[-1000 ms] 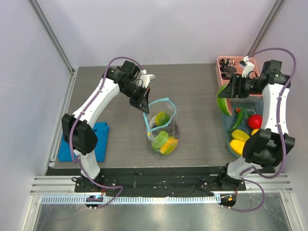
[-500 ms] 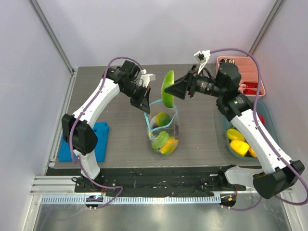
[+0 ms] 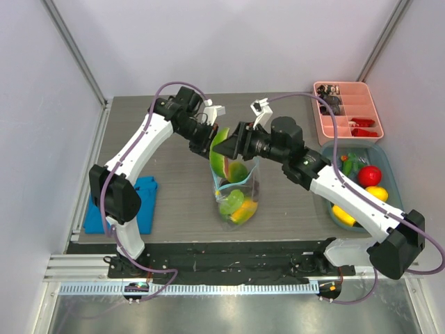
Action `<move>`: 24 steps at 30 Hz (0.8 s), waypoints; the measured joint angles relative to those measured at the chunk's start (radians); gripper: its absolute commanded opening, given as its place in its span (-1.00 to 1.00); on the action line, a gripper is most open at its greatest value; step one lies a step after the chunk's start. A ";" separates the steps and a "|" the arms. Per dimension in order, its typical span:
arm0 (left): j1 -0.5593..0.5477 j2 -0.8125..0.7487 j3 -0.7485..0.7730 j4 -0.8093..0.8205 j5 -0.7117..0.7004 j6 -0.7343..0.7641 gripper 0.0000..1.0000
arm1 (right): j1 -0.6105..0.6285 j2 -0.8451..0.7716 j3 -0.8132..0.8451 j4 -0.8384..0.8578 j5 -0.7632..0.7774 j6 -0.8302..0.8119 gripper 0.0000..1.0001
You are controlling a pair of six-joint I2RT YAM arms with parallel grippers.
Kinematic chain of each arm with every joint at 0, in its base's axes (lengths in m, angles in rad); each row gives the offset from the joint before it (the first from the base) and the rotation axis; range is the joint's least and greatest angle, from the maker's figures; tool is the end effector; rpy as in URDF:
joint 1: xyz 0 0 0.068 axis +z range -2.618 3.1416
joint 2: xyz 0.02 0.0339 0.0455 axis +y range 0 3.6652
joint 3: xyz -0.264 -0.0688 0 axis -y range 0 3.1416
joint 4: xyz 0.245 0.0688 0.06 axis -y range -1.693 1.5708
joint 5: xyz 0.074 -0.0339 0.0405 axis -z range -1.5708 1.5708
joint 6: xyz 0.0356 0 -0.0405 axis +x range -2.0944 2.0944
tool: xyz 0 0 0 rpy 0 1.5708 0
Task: Place the food in the zip-top bag and seal the zipper
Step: Place the fake fruit in the zipper food storage bag.
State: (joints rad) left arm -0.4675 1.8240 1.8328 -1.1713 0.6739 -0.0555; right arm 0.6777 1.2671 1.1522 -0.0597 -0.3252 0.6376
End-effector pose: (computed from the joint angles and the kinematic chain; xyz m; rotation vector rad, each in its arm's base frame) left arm 0.3212 -0.1870 0.3378 0.7523 2.6319 -1.0700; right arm 0.2246 0.1953 0.3782 -0.2979 1.8839 1.2144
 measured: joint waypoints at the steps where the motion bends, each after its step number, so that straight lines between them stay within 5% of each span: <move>1: 0.000 0.000 0.000 0.000 0.000 0.000 -1.00 | 0.005 0.000 -0.008 -0.016 0.024 0.002 -0.65; 7: 0.000 -0.003 0.000 0.000 0.000 0.000 -1.00 | 0.037 -0.034 -0.027 -0.116 0.146 -0.056 -0.66; 16: 0.000 -0.008 0.000 0.000 0.000 0.002 -1.00 | 0.154 -0.130 -0.029 -0.207 0.267 -0.467 -0.60; 19: 0.000 -0.008 0.000 0.000 0.000 0.003 -1.00 | 0.154 -0.126 -0.035 -0.249 0.305 -0.581 -0.40; 24: 0.000 -0.008 0.002 -0.003 0.000 0.009 -1.00 | 0.156 -0.121 -0.040 -0.295 0.347 -0.725 0.70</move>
State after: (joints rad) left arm -0.4675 1.8164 1.8343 -1.1744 0.6739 -0.0463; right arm 0.8337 1.1465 1.1126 -0.3546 0.0219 -0.0872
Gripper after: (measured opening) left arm 0.014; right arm 0.658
